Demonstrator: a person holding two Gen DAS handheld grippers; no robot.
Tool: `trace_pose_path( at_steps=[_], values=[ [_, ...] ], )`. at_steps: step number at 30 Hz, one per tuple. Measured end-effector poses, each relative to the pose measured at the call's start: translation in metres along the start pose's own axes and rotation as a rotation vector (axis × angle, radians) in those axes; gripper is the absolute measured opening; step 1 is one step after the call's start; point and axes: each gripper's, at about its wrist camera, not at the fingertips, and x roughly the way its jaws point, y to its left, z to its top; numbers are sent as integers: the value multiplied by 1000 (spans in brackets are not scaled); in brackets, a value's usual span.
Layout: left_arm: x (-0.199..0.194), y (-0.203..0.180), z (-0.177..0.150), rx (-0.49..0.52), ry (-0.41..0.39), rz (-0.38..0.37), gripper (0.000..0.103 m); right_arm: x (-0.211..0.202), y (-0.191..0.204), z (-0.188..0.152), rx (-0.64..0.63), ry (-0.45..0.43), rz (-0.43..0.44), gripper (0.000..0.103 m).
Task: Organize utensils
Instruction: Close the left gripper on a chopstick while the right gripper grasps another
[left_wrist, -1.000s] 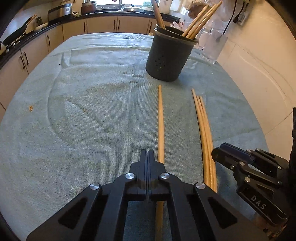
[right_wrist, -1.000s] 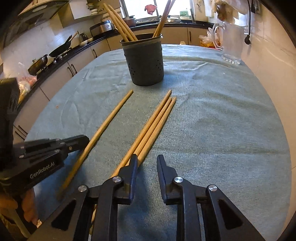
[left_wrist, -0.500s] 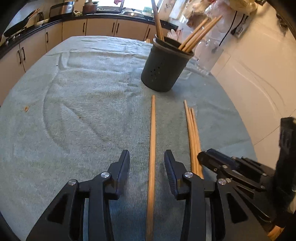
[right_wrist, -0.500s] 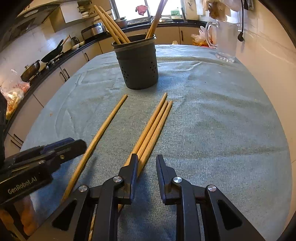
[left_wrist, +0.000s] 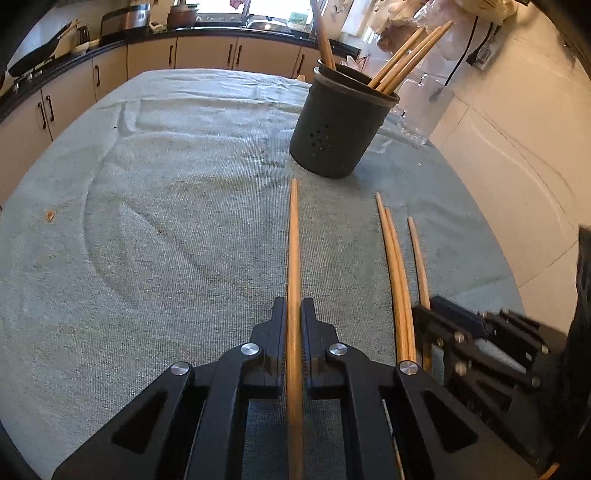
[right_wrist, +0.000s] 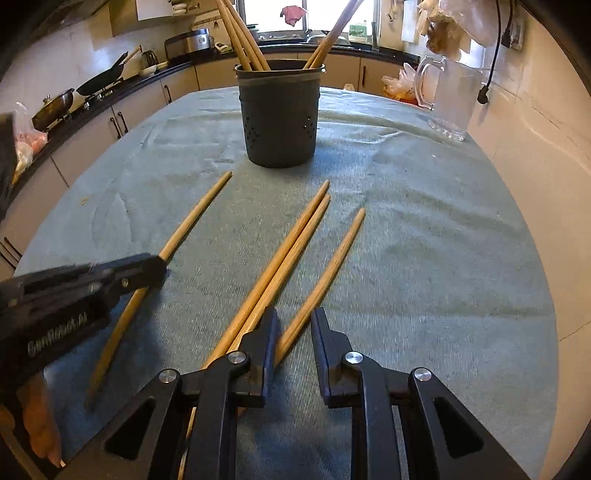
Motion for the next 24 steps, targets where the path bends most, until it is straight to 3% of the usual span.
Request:
trace_pose_path(
  at_steps=[4,7,11,16,18,20,21,24],
  values=[
    [-2,1,-1,-14,26,-7,7,6,-6,9,10,-4,12,12],
    [-8,4,-5,-54,94,-24,7,5,-10,7,-4,17,28,8],
    [-19,10,-20,-105,149,-59,7,-7,-18,-10,-43,21,5,8],
    [-31,9,-34,-98,171,-55,7,-29,-43,-39,-45,21,-40,8],
    [-34,6,-36,-90,183,-46,7,-36,-53,-51,-40,35,-47,12],
    [-38,5,-38,-83,191,-47,7,-43,-64,-59,-19,34,-49,37],
    [-40,3,-38,-79,192,-50,7,-44,-67,-61,-8,37,-49,42],
    [-45,1,-35,-62,189,-38,8,-43,-80,-61,40,48,-3,44]
  ],
)
